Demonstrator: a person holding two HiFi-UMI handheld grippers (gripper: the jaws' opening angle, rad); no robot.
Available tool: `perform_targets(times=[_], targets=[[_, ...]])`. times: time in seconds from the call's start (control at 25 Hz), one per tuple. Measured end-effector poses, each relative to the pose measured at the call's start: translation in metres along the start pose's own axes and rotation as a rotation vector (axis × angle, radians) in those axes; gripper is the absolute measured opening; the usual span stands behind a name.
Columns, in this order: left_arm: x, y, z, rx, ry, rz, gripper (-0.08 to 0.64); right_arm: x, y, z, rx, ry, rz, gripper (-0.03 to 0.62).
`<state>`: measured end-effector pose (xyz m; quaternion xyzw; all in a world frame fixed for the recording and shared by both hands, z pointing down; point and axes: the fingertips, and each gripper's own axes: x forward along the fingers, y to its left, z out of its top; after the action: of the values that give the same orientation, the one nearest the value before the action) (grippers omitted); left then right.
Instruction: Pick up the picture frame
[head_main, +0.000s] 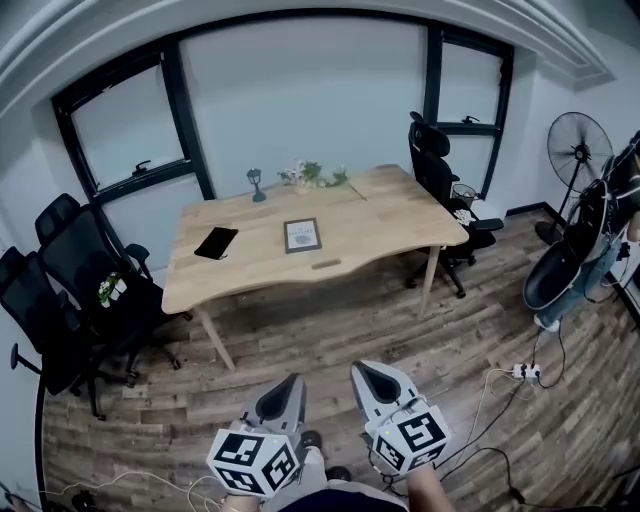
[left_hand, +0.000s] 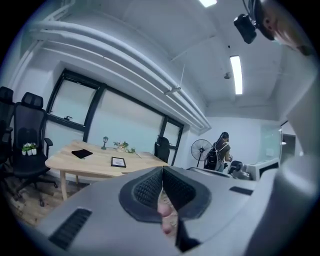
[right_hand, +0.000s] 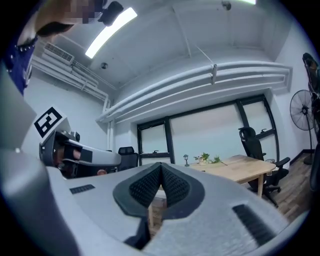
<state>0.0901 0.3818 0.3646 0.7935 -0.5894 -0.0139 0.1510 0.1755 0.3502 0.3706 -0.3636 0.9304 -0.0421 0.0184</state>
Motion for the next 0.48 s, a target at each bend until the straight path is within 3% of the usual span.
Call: perform_targets(times=[0.28, 0.48], targets=[[0.018, 0.018, 0.005, -0.001, 0.002, -0.008, 0.005, 0.021, -0.003, 0.006, 0.045, -0.029, -0.002, 0.0], [0.033, 0.035, 0.009, -0.004, 0.004, -0.013, 0.005, 0.046, -0.008, -0.002, 0.046, 0.01, -0.014, 0.0]])
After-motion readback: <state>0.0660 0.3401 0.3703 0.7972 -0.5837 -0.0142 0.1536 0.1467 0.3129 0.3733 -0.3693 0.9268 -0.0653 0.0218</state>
